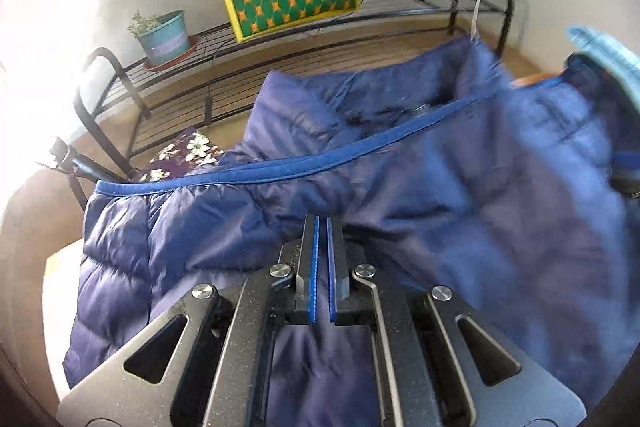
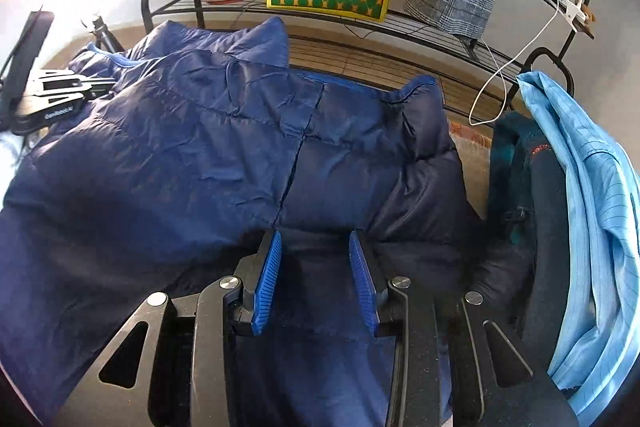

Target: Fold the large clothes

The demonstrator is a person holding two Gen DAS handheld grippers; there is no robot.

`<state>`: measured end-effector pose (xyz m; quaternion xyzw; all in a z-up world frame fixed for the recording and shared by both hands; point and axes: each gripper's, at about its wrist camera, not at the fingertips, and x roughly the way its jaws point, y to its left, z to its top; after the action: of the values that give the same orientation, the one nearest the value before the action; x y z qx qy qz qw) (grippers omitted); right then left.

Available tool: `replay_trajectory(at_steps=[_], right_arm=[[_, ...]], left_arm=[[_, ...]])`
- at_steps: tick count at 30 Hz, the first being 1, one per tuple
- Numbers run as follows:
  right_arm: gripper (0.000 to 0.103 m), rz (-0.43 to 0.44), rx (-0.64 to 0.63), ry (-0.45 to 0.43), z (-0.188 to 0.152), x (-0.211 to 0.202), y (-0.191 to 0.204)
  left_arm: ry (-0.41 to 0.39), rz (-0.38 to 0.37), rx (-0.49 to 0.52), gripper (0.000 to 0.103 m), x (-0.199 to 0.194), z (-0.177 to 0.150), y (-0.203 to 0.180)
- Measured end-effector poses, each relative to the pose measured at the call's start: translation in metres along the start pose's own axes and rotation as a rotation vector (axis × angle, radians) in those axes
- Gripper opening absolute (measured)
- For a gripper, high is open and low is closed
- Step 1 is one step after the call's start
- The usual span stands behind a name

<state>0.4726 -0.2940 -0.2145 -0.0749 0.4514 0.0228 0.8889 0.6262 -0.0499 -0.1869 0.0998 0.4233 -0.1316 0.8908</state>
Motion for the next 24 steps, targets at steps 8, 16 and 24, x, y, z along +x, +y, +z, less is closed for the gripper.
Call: replay_trajectory(at_steps=[8, 16, 24], right_arm=[[0.034, 0.084, 0.084, -0.047, -0.018, -0.061, -0.003], [0.034, 0.153, 0.163, -0.117, -0.048, -0.131, -0.004], [0.052, 0.154, 0.322, -0.188, -0.095, -0.201, 0.0]], left_arm=[[-0.007, -0.166, 0.098, 0.001, -0.069, -0.03, -0.069], [0.009, -0.096, 0.129, 0.001, -0.038, -0.049, -0.092], [-0.084, -0.153, 0.006, 0.001, -0.134, -0.066, -0.063]])
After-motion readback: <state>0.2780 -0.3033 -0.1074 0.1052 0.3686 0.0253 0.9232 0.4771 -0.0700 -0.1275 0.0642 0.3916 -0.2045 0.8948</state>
